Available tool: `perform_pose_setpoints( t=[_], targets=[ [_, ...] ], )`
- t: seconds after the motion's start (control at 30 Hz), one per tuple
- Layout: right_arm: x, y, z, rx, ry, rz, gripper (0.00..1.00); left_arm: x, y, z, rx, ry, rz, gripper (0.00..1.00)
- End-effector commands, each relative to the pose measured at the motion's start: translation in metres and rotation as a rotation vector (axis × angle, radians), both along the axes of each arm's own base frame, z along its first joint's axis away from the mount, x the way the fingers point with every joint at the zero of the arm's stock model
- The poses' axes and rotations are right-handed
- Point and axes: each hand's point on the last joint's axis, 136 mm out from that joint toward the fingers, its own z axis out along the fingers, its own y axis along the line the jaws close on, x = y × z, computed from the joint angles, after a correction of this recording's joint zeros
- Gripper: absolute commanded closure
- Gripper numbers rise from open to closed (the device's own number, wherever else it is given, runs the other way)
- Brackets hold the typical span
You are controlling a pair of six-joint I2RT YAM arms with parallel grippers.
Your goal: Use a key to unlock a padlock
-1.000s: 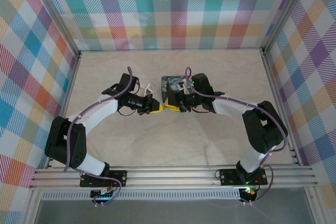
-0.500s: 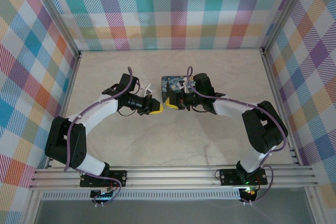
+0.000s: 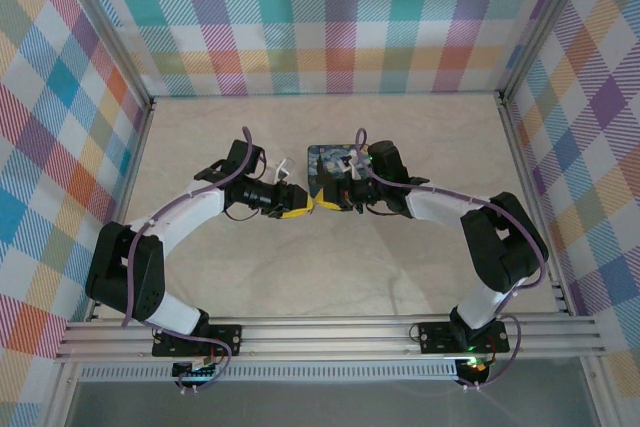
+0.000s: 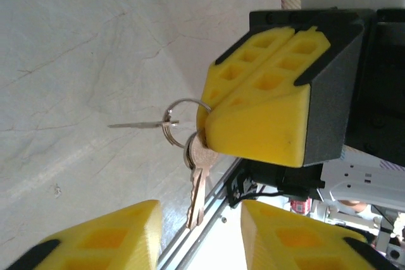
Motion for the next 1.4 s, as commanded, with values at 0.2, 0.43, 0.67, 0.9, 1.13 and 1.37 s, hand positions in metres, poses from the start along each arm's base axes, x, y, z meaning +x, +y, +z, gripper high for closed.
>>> perform_pose_setpoints(
  t=[0.2, 0.43, 0.67, 0.9, 1.13, 1.37],
  targets=[
    [-0.010, 0.000, 0.010, 0.015, -0.062, 0.081, 0.94, 0.036, 0.021, -0.001, -0.084, 0.156, 0.292, 0.36],
    [-0.009, 0.011, 0.013, 0.024, -0.102, 0.103, 0.94, 0.042, 0.021, -0.014, -0.142, 0.446, 0.525, 0.26],
    [-0.013, 0.032, 0.018, 0.047, -0.168, 0.145, 0.94, 0.030, 0.014, -0.033, -0.101, 0.619, 0.568, 0.22],
    [-0.015, 0.045, 0.016, 0.046, -0.198, 0.174, 0.94, 0.033, 0.009, -0.038, -0.136, 0.679, 0.600, 0.29],
    [-0.009, 0.046, 0.014, 0.040, -0.233, 0.151, 0.94, 0.032, 0.009, -0.033, -0.138, 0.680, 0.593, 0.34],
    [-0.005, 0.042, 0.023, 0.036, -0.293, 0.111, 0.94, 0.023, 0.014, -0.042, -0.081, 0.694, 0.586, 0.26]
  ],
)
